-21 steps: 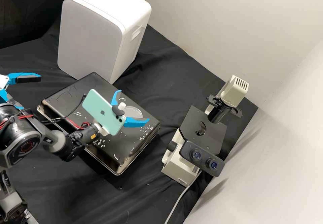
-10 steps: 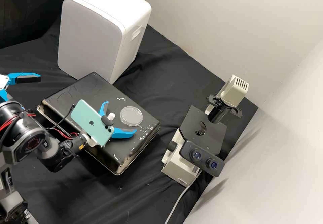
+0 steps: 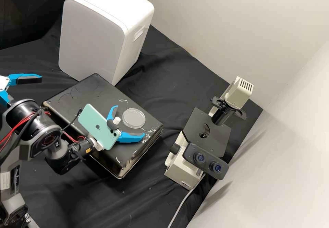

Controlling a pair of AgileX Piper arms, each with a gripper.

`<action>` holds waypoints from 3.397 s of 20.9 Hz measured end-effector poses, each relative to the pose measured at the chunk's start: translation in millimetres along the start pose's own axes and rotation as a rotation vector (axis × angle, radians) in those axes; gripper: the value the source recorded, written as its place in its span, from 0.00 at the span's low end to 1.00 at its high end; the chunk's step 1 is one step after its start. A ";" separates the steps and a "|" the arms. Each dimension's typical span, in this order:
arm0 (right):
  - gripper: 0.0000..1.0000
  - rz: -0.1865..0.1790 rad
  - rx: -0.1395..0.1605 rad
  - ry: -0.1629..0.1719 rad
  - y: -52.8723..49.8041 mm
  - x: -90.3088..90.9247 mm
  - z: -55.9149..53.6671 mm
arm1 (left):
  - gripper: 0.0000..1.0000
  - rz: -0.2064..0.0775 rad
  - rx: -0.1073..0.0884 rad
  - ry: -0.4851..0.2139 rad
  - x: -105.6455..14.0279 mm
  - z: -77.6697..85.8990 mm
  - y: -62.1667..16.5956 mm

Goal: Place the petri dish on the microscope

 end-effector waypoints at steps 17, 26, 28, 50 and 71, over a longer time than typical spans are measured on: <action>1.00 0.053 -0.024 0.002 7.1 31.5 -8.8 | 1.00 -0.014 -0.006 0.005 1.0 -1.2 -2.6; 0.00 0.027 -0.050 0.000 -1.9 33.4 -11.2 | 1.00 -0.014 -0.006 0.005 1.0 -1.2 -2.6; 0.00 0.027 -0.050 0.000 -1.9 33.4 -11.2 | 1.00 -0.014 -0.006 0.005 1.0 -1.2 -2.6; 0.00 0.027 -0.050 0.000 -1.9 33.4 -11.2 | 1.00 -0.014 -0.006 0.005 1.0 -1.2 -2.6; 0.00 0.135 -0.035 0.023 30.9 0.5 -19.6 | 1.00 -0.024 -0.010 0.008 1.6 -1.8 -4.3</action>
